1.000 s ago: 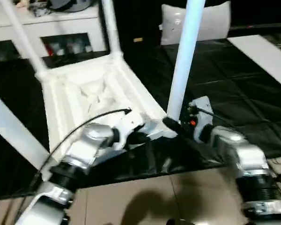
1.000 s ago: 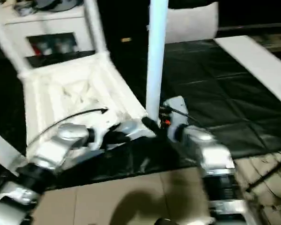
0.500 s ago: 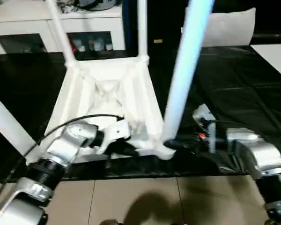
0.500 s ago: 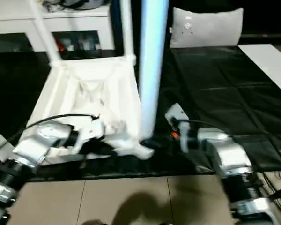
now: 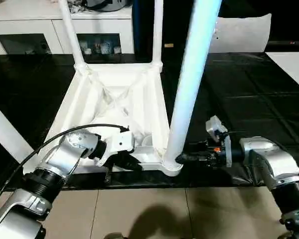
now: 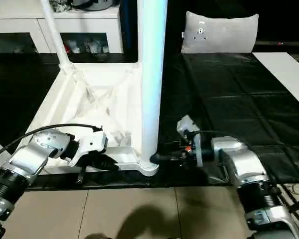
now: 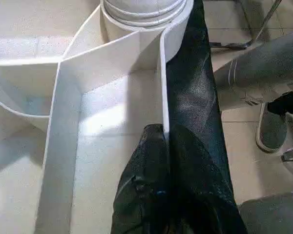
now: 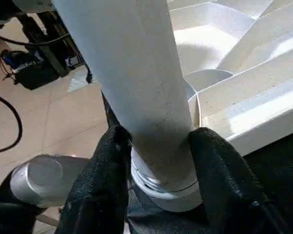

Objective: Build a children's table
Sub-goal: Rotate leg to tighten

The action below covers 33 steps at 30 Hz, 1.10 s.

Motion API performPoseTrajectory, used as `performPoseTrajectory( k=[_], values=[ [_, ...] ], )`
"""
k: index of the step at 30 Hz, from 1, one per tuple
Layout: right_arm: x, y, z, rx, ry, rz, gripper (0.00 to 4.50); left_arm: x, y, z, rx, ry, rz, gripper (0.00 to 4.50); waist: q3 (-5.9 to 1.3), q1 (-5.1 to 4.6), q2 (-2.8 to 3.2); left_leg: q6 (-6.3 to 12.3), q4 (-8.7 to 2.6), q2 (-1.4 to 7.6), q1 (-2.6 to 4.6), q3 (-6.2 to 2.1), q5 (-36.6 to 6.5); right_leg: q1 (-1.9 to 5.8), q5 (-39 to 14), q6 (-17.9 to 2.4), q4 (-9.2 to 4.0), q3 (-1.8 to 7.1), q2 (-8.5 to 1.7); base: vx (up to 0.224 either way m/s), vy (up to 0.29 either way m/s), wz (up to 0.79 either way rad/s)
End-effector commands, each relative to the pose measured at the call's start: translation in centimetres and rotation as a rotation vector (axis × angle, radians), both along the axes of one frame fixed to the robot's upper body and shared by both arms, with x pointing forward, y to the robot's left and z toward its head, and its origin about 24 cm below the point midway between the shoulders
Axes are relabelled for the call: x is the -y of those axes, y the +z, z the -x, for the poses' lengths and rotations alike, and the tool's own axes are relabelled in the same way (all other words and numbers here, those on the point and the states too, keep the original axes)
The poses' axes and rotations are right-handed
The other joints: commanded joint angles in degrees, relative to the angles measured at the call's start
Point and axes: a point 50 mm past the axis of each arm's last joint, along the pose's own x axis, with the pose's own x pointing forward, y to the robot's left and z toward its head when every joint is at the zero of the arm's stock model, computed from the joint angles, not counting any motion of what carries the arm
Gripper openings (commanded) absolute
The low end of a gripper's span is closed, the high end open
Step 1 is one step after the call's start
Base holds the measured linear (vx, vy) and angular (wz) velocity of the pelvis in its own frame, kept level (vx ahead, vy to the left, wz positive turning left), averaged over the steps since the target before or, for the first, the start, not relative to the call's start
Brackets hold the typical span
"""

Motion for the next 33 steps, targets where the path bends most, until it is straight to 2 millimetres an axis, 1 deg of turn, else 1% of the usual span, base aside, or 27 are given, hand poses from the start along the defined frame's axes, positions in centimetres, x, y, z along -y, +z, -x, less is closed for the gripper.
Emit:
performPoseTrajectory(
  k=[1, 3, 4, 5, 7, 8, 11, 12, 13, 14, 17, 19, 20, 22, 24, 25, 26, 27, 30, 33],
  values=[
    [-0.3, 0.7, -0.7, 0.078, -0.032, 0.005, 1.96, 1.7, -0.1, 0.9, -0.010, -0.119, 0.019, 0.00, -3.81, -0.17, -0.53, 2.43, -4.24, 2.22, 0.10, -0.32, -11.56, 3.45, -26.78, -3.85, -4.90, 3.45, -3.44, 0.000, 0.000, 0.00],
    [-0.2, 0.8, -0.6, 0.057, -0.039, -0.018, 1.96, 1.8, -0.1, 0.8, -0.001, -0.113, 0.023, 0.00, -3.78, -0.25, -0.61, 2.38, -4.27, 2.18, 0.13, -0.37, -11.73, 3.49, -27.52, -3.48, -5.00, 3.39, -3.39, 0.000, 0.000, 0.00],
    [-0.1, 0.9, -0.5, 0.043, -0.038, -0.032, 2.15, 1.8, -0.1, 0.7, 0.002, -0.110, 0.025, 0.00, -3.81, -0.25, -0.58, 2.53, -4.25, 2.18, 0.18, -0.37, -11.67, 3.48, -27.38, -3.47, -5.01, 3.39, -3.33, 0.000, 0.000, 0.00],
    [-0.1, 1.0, -0.4, 0.033, -0.033, -0.042, 2.15, 1.8, -0.1, 0.7, 0.002, -0.109, 0.025, 0.00, -3.88, -0.21, -0.58, 2.68, -4.25, 2.26, 0.17, -0.36, -11.40, 3.49, -26.60, -3.72, -4.90, 3.44, -3.29, 0.000, 0.000, 0.00],
    [0.1, 1.1, 0.0, 0.020, -0.011, -0.047, 2.43, 1.8, -0.1, 0.7, 0.002, -0.111, 0.022, 0.00, -3.96, -0.04, -0.42, 2.80, -4.24, 2.40, 0.25, -0.35, -11.05, 3.43, -25.25, -4.17, -4.75, 3.56, -3.29, 0.000, 0.000, 0.00],
    [0.2, 1.1, 0.2, 0.016, 0.002, -0.044, 2.43, 1.8, -0.1, 0.7, 0.004, -0.112, 0.021, 0.00, -4.04, 0.09, -0.37, 2.89, -4.25, 2.42, 0.16, -0.37, -10.73, 3.53, -24.11, -4.57, -4.50, 3.60, -3.29, 0.000, 0.000, 0.00],
    [0.2, 1.0, 0.0, 0.036, -0.010, -0.026, 2.72, 1.8, -0.2, 0.7, 0.003, -0.113, 0.020, 0.00, -4.06, 0.20, -0.38, 2.89, -4.30, 2.51, 0.21, -0.36, -10.67, 3.48, -23.26, -5.00, -4.41, 3.65, -3.34, 0.000, 0.000, 0.00],
    [0.1, 0.9, -0.1, 0.047, -0.016, -0.016, 2.72, 1.8, -0.2, 0.7, 0.002, -0.114, 0.020, 0.00, -4.08, 0.33, -0.22, 2.69, -4.30, 2.54, 0.26, -0.34, -10.63, 3.43, -23.03, -5.25, -4.40, 3.70, -3.36, 0.000, 0.000, 0.00],
    [0.0, 0.7, -0.3, 0.073, -0.031, 0.007, 2.81, 1.8, -0.2, 0.7, 0.001, -0.116, 0.019, 0.00, -4.04, 0.42, -0.28, 2.54, -4.35, 2.51, 0.23, -0.35, -10.73, 3.48, -23.02, -5.36, -4.38, 3.69, -3.35, 0.000, 0.000, 0.00],
    [0.0, 0.6, -0.4, 0.080, -0.039, 0.015, 2.88, 1.8, -0.2, 0.7, 0.001, -0.116, 0.019, 0.00, -4.03, 0.42, -0.21, 2.35, -4.34, 2.50, 0.20, -0.36, -10.92, 3.44, -23.22, -5.35, -4.34, 3.69, -3.43, 0.000, 0.000, 0.00],
    [-0.2, 0.3, -0.6, 0.081, -0.052, 0.028, 2.88, 1.9, -0.3, 0.7, 0.000, -0.118, 0.018, 0.00, -3.93, 0.33, -0.31, 2.13, -4.39, 2.36, 0.29, -0.34, -11.86, 3.53, -24.53, -5.01, -4.59, 3.60, -3.39, 0.000, 0.000, 0.00],
    [-0.3, 0.2, -0.3, 0.051, -0.030, 0.015, 2.88, 1.8, -0.3, 0.7, 0.002, -0.117, 0.016, 0.00, -3.86, 0.29, -0.30, 2.14, -4.40, 2.33, 0.36, -0.39, -12.49, 3.54, -25.70, -4.44, -4.77, 3.53, -3.34, 0.000, 0.000, 0.00],
    [-0.4, 0.2, -0.2, 0.045, -0.025, 0.011, 2.72, 1.8, -0.2, 0.7, 0.003, -0.117, 0.015, 0.00, -3.89, 0.28, -0.28, 2.18, -4.41, 2.34, 0.36, -0.41, -12.40, 3.54, -25.62, -4.39, -4.75, 3.54, -3.33, 0.000, 0.000, 0.00],
    [-0.4, 0.2, -0.2, 0.041, -0.020, 0.009, 2.55, 1.8, -0.3, 0.6, 0.003, -0.115, 0.014, 0.00, -3.98, 0.34, -0.32, 2.33, -4.41, 2.45, 0.34, -0.43, -11.93, 3.57, -24.62, -4.63, -4.58, 3.62, -3.34, 0.000, 0.000, 0.00],
    [-0.3, 0.1, -0.2, 0.034, -0.017, 0.004, 2.52, 1.7, -0.3, 0.6, 0.003, -0.113, 0.012, 0.00, -3.93, 0.33, -0.39, 2.52, -4.42, 2.47, 0.26, -0.39, -11.92, 3.55, -24.16, -4.94, -4.52, 3.64, -3.33, 0.000, 0.000, 0.00],
    [-0.3, 0.1, -0.2, 0.034, -0.017, 0.003, 2.30, 1.7, -0.3, 0.6, 0.003, -0.113, 0.012, 0.00, -3.93, 0.33, -0.39, 2.52, -4.42, 2.47, 0.26, -0.39, -11.92, 3.55, -24.16, -4.94, -4.52, 3.64, -3.33, 0.000, 0.000, 0.00],
    [-0.4, 0.1, -0.2, 0.034, -0.016, 0.000, 2.18, 1.7, -0.4, 0.6, 0.003, -0.112, 0.011, 0.00, -3.88, 0.32, -0.41, 2.40, -4.42, 2.42, 0.34, -0.37, -12.18, 3.51, -25.11, -4.72, -4.67, 3.61, -3.38, 0.000, 0.000, 0.00],
    [-0.6, -0.1, -0.1, 0.036, -0.013, -0.006, 2.12, 1.7, -0.4, 0.6, 0.003, -0.111, 0.012, 0.00, -3.84, 0.30, -0.45, 2.32, -4.43, 2.37, 0.32, -0.38, -12.31, 3.53, -25.82, -4.45, -4.73, 3.57, -3.41, 0.000, 0.000, 0.00],
    [-0.9, -0.3, 0.1, 0.031, -0.007, -0.015, 2.00, 1.8, -0.4, 0.6, 0.003, -0.109, 0.015, 0.00, -3.86, 0.27, -0.45, 2.28, -4.42, 2.36, 0.30, -0.41, -12.13, 3.53, -25.83, -4.24, -4.73, 3.58, -3.37, 0.000, 0.000, 0.00],
    [-1.1, -0.4, 0.2, 0.026, 0.001, -0.019, 1.97, 1.8, -0.4, 0.7, 0.001, -0.108, 0.018, 0.00, -3.84, 0.23, -0.43, 2.29, -4.43, 2.35, 0.33, -0.40, -12.36, 3.50, -26.05, -4.17, -4.80, 3.55, -3.39, 0.000, 0.000, 0.00]
  ],
)
